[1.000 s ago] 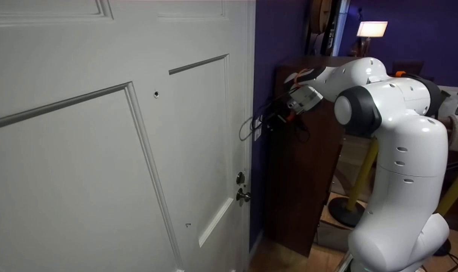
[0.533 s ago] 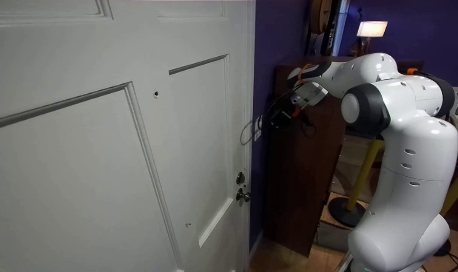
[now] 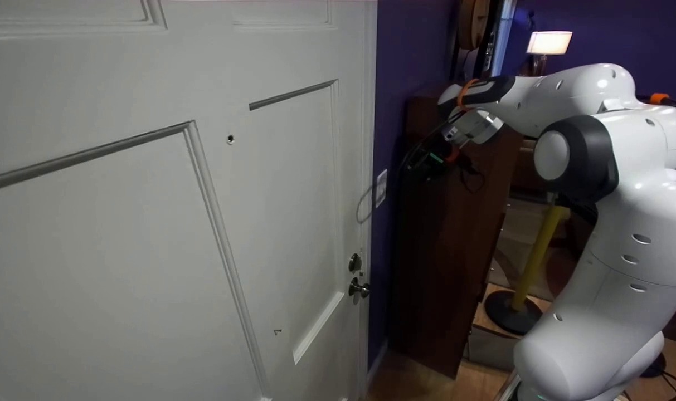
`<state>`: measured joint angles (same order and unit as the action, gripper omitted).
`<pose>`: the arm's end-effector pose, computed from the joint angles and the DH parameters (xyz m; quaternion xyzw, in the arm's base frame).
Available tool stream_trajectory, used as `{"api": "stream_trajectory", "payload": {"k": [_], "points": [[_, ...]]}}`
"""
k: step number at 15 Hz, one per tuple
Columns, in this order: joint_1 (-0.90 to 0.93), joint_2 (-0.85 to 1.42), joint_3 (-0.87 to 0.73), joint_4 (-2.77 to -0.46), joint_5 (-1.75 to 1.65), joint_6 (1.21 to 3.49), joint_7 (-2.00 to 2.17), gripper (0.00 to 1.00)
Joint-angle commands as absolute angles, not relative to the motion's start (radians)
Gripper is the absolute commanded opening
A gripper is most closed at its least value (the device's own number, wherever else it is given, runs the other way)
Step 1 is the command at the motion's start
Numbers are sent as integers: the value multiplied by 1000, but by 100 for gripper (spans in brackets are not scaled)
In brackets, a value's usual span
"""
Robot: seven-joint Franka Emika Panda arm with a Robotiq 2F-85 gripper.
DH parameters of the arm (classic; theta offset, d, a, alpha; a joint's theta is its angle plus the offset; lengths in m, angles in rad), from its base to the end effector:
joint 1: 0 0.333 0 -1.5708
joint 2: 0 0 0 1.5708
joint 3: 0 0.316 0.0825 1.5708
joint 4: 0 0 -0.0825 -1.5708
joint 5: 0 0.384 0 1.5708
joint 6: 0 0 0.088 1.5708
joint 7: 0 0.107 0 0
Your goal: Turn off the light switch.
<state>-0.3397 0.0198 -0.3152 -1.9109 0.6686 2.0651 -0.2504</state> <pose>0.4825 -0.3282 0.5060 -0.8969 0.3223 -0.1872 0.2379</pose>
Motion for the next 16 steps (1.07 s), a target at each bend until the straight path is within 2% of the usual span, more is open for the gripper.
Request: {"api": "stream_trajectory", "payload": {"k": [1, 16], "points": [[-337, -100, -323, -1993, 584, 2073, -252, 98], [-335, -347, -354, -2079, 304, 2041, -173, 100]]}}
